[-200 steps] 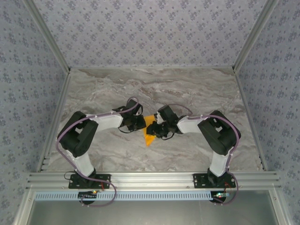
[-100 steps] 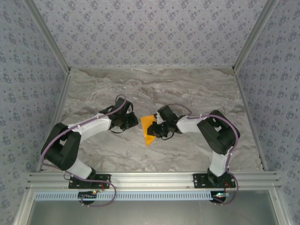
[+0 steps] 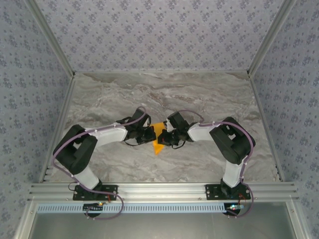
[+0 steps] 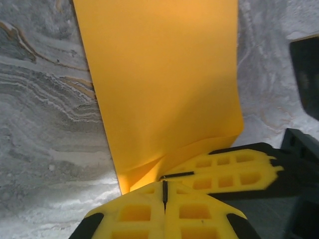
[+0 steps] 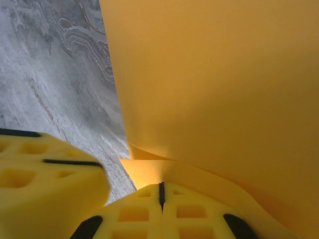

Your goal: Fold a paper plane with a square sheet of paper (pick it up from the middle)

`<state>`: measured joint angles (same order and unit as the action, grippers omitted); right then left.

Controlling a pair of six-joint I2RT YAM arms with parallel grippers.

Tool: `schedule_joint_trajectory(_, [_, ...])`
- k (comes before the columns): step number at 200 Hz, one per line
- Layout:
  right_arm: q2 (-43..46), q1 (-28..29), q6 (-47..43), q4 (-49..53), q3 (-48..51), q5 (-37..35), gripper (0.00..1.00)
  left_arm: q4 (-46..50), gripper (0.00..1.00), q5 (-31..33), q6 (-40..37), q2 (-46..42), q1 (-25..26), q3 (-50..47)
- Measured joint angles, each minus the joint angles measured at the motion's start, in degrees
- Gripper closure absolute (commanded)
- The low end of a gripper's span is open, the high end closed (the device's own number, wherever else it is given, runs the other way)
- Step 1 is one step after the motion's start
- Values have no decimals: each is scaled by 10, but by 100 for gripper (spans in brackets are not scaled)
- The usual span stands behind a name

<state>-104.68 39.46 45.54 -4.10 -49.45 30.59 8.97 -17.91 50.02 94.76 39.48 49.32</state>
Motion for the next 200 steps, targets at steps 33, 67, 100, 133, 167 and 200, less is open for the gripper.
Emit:
schedule_joint_trajectory(33, [0, 0, 0, 0, 0, 0, 100, 0, 100, -1, 0, 20, 2, 0])
schedule_joint_trajectory(67, [0, 0, 0, 0, 0, -1, 100, 0, 100, 0, 0, 32, 4, 0])
schedule_joint_trajectory(100, [1, 0, -2, 0, 0, -1, 100, 11, 100, 10, -2, 34, 8, 7])
schedule_joint_trajectory(133, [20, -2, -6, -8, 19, -11, 100, 36, 100, 30, -10, 40, 15, 24])
schedule_joint_trajectory(167, [37, -10, -17, -6, 32, -19, 100, 55, 100, 50, -14, 45, 24, 35])
schedule_joint_trajectory(200, [29, -24, -26, -11, 32, -12, 100, 75, 100, 68, -20, 52, 32, 50])
